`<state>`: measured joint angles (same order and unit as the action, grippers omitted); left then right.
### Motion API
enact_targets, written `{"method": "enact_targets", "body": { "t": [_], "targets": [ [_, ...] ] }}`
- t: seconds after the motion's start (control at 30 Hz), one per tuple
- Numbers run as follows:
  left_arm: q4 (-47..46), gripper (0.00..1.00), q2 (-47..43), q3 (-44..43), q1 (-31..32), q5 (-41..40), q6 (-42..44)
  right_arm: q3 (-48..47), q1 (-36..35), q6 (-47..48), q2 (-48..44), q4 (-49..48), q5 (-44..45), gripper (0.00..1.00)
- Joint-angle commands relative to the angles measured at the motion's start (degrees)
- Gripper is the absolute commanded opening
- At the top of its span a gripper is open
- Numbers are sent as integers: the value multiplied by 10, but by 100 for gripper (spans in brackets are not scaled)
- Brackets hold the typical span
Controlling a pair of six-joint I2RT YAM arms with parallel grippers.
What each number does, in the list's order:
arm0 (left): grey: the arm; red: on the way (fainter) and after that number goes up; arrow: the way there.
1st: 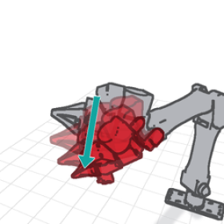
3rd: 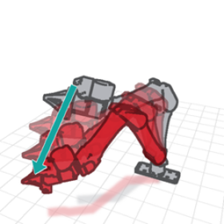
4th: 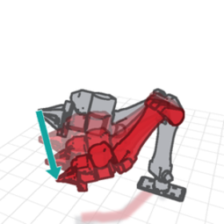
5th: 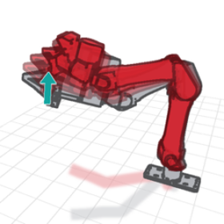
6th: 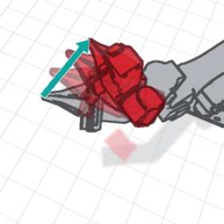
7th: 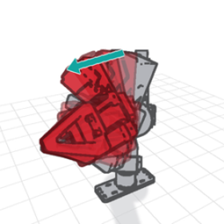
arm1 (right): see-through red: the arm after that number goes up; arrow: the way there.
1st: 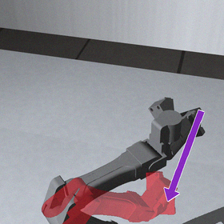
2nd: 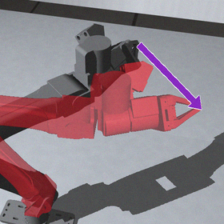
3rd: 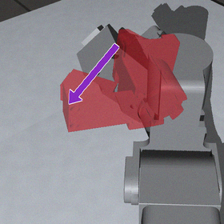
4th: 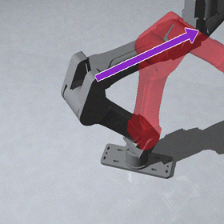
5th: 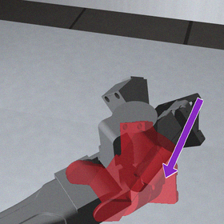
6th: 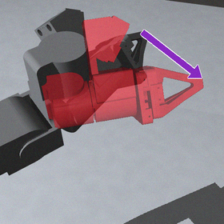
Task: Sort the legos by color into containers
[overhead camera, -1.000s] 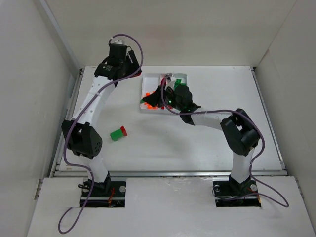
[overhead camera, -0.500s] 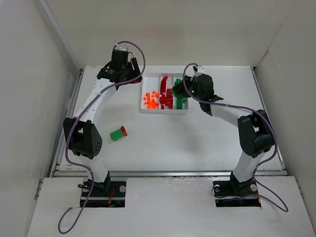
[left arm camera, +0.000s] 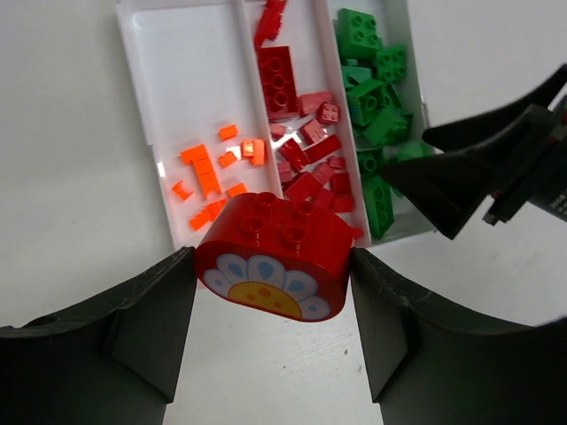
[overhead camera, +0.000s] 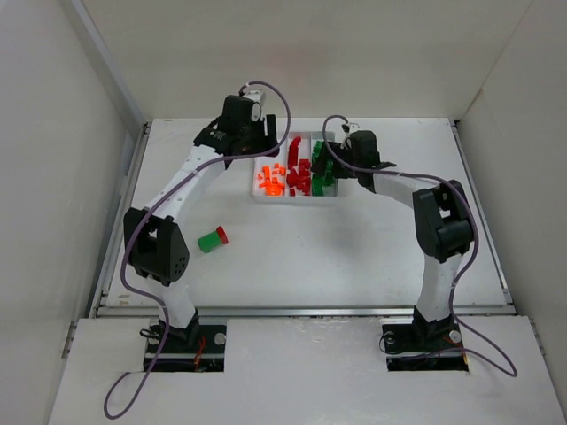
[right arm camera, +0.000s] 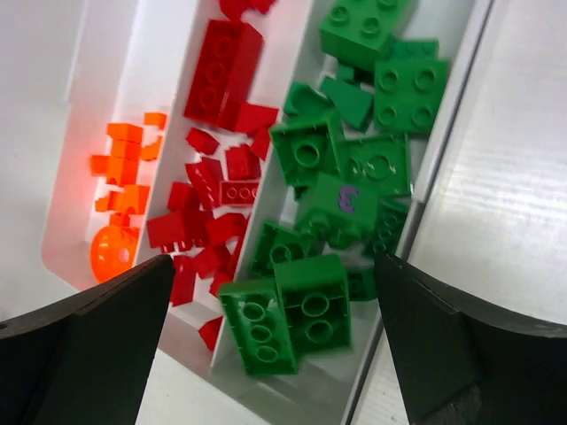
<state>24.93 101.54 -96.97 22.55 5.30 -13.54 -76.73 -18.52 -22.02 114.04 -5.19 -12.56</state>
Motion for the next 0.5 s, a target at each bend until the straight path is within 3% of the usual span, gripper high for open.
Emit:
{"method": "enact_targets", "body": {
  "t": [0.0, 0.47],
  "targets": [
    [-42, 0, 7, 3, 17, 49, 34, -42, 1, 35, -5, 4, 0, 100],
    [-66, 0, 133, -51, 43, 138, 77, -20, 11, 84, -140, 30, 29, 100]
  ]
}}
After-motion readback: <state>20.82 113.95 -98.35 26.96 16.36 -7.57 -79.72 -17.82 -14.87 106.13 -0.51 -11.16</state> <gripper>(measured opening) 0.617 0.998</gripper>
